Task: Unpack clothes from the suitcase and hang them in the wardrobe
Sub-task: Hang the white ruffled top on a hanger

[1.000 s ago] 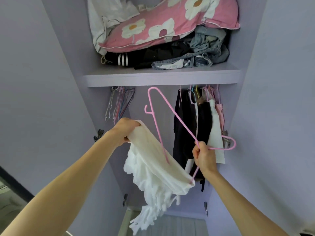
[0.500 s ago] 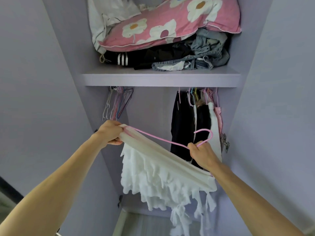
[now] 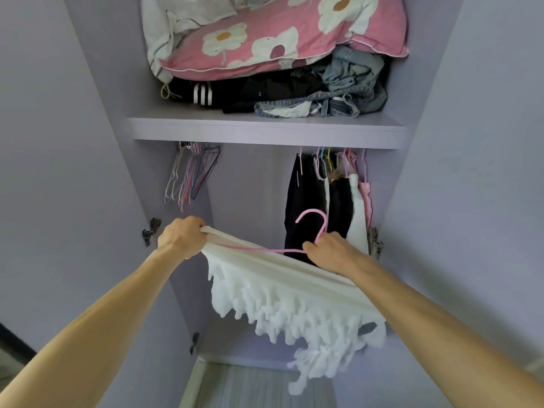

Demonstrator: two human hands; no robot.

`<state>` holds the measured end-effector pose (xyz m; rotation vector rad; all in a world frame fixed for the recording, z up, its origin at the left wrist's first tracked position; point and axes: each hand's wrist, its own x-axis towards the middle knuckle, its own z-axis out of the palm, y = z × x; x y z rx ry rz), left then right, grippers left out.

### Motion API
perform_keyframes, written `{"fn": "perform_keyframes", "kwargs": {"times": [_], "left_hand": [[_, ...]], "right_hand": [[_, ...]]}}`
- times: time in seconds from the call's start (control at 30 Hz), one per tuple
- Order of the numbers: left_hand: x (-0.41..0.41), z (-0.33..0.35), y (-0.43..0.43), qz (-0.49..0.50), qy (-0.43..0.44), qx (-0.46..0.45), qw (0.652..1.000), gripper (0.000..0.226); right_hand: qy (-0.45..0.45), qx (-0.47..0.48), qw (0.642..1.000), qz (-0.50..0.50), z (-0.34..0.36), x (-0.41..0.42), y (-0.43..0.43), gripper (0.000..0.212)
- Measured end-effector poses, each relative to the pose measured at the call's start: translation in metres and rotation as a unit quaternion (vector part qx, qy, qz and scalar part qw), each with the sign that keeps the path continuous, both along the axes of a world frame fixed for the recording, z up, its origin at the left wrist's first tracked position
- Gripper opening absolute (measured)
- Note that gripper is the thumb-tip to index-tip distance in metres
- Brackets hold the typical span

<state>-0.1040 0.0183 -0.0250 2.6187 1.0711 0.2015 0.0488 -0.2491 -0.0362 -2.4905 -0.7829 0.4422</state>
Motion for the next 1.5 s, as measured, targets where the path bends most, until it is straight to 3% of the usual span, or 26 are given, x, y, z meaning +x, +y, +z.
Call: {"fn": "perform_keyframes", "kwargs": {"times": [0.17, 0.57, 0.73, 0.87, 0.93, 1.0, 1.1, 1.33, 1.4, 1.5], "left_hand": [[0.004, 0.013, 0.025, 0.062, 0.007, 0.037, 0.997, 0.034], [0.014, 0.001, -0.026, -0.041, 0.039, 0.087, 0.995, 0.025], [0.006, -0.004, -0.018, -0.036, -0.008, -0.003, 0.999, 0.016], [0.008, -0.002, -0.027, 0.054, -0.093, -0.125, 0.986, 0.040], [0.006, -0.001, -0.031, 0.082, -0.098, -0.159, 0.979, 0.035], [0.004, -0.001, -0.031, 0.056, -0.038, -0.041, 0.997, 0.022], [-0.004, 0.002, -0.023, 0.037, 0.051, 0.122, 0.991, 0.022], [-0.013, 0.005, -0.002, 0.062, 0.084, 0.134, 0.985, 0.029], [-0.006, 0.008, -0.021, 0.027, 0.073, 0.167, 0.983, 0.030], [0.013, 0.008, -0.077, -0.096, 0.016, 0.225, 0.970, 0.027]], "right_hand": [[-0.045, -0.033, 0.998, 0.016, 0.001, -0.017, 0.004, 0.044], [-0.060, 0.000, 0.998, -0.018, 0.022, -0.012, -0.009, 0.044], [-0.096, 0.055, 0.994, 0.001, 0.029, -0.018, -0.007, 0.048], [-0.081, 0.154, 0.983, -0.055, 0.027, -0.012, -0.013, 0.053], [-0.090, 0.140, 0.985, -0.047, 0.023, -0.016, -0.009, 0.054], [-0.108, 0.079, 0.991, -0.029, 0.017, -0.019, -0.007, 0.050], [-0.140, -0.018, 0.990, -0.009, 0.012, -0.025, -0.013, 0.046], [-0.094, -0.045, 0.995, -0.007, 0.006, -0.029, -0.024, 0.044], [-0.092, -0.069, 0.993, -0.004, 0.011, -0.029, -0.020, 0.040], [-0.144, -0.180, 0.972, 0.054, 0.015, -0.040, 0.005, 0.030]]}}
